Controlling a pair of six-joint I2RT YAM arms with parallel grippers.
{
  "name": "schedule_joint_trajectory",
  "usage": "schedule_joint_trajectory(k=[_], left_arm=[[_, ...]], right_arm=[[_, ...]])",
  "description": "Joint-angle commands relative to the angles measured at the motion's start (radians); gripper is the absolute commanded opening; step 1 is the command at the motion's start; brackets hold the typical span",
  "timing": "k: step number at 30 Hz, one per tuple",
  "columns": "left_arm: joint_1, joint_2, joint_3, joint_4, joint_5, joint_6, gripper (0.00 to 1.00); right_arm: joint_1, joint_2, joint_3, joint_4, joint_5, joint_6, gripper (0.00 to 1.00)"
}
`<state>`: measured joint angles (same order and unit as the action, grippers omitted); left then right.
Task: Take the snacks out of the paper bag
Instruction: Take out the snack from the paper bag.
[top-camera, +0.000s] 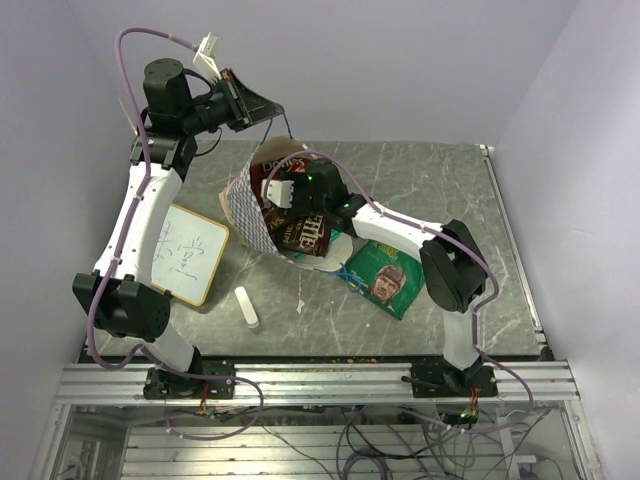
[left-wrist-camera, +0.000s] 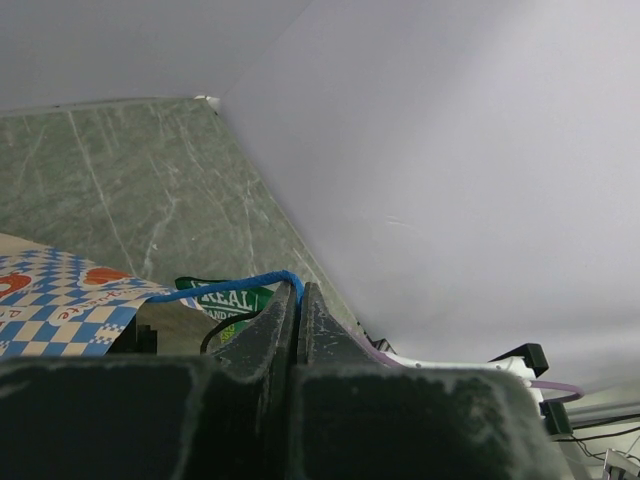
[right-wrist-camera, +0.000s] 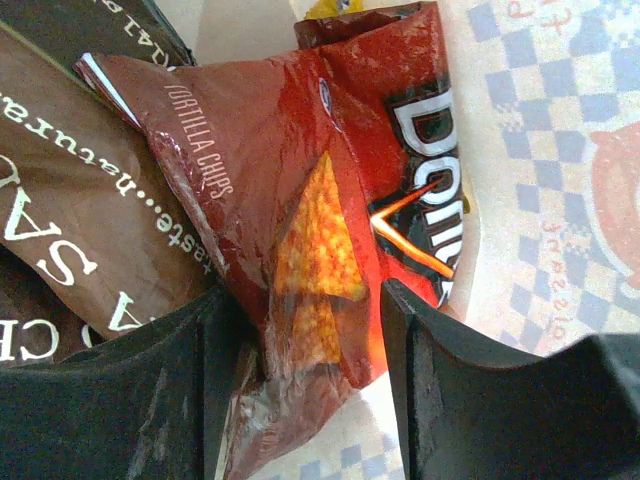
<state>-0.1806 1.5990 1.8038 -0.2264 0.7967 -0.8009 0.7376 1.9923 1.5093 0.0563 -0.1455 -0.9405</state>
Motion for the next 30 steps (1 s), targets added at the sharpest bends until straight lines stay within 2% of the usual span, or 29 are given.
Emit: schedule_joint_trajectory(k=[1,5,9,14,23,30], left_arm=[[-0.011,-0.035,0.028,0.041,0.014,-0.015,0.07],[-0.011,-0.030,0.024,0.048,0.012,-0.032,0.07],[-0.010,-0.026,0.026,0.045,0.005,-0.037,0.07],[0.017,-0.026,0.021,0.049,-0.002,-0.053,0.07],[0.045,-0.023,0.023,0.059,-0.013,-0.083,0.07],[0.058,-0.022,0.035,-0.013,-0.057,-0.056,0.07]], right_arm=[[-0.003,0.024,0.019,0.033,-0.047,-0.007,0.55],[-0.003,0.023,0.013,0.031,-0.062,-0.006,0.46],[-0.008,0.010,0.013,0.034,-0.054,0.011,0.24],[-0.023,-0.056,0.018,0.018,-0.060,0.042,0.00],[-0.042,-0.184,0.005,-0.088,-0.167,0.054,0.00],[-0.042,-0.296,0.018,-0.222,-0.219,0.222,0.00]])
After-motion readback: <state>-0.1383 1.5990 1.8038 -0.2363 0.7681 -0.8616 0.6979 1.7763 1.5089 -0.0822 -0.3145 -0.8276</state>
